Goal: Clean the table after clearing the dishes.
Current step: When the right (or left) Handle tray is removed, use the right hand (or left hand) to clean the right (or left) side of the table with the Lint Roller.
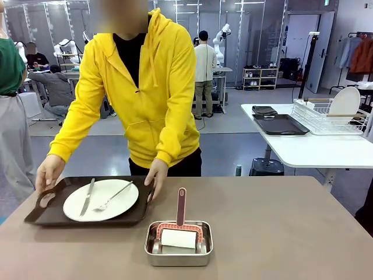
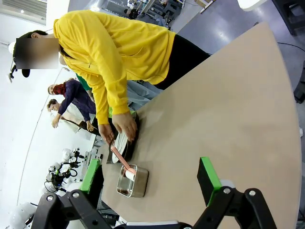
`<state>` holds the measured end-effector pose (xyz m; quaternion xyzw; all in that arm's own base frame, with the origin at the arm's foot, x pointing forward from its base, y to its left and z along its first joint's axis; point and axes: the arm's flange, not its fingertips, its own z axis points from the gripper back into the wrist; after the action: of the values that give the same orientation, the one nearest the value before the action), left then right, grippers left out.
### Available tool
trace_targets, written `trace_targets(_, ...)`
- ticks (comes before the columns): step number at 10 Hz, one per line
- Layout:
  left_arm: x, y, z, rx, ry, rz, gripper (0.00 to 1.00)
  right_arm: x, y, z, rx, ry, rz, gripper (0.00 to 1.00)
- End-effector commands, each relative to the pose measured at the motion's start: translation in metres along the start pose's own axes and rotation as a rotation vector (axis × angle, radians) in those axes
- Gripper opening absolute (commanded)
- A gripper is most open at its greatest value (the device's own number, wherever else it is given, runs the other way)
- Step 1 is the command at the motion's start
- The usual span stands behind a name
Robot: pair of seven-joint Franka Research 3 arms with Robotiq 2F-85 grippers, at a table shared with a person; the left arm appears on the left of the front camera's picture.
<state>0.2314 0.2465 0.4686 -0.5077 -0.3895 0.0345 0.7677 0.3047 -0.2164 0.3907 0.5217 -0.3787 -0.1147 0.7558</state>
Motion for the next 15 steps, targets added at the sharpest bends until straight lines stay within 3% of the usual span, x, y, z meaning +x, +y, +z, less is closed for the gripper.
trace_targets(1, 0.001, -0.002, 0.003, -0.006, -0.004, -0.005, 1.0, -0.001, 0.002, 0.001, 0.001, 0.01, 0.002, 1.0)
trace_targets(7, 0.0, 0.0, 0.0, 0.0, 0.0, 0.0, 1.0, -0.001, 0.002, 0.001, 0.001, 0.01, 0.002, 1.0)
trace_targets(8, 0.017, -0.019, -0.027, 0.019, 0.074, -0.056, 1.0, -0.001, 0.002, 0.001, 0.001, 0.01, 0.002, 1.0)
trace_targets(11, 0.062, -0.094, -0.187, 0.04, 0.401, -0.284, 1.0, -0.001, 0.002, 0.001, 0.001, 0.01, 0.002, 1.0)
trace_targets(13, 0.067, -0.155, -0.309, 0.083, 0.664, -0.509, 1.0, -0.001, 0.002, 0.001, 0.001, 0.01, 0.002, 1.0)
trace_targets(15, 0.056, -0.197, -0.403, 0.14, 0.898, -0.685, 1.0, -0.001, 0.002, 0.001, 0.001, 0.01, 0.002, 1.0)
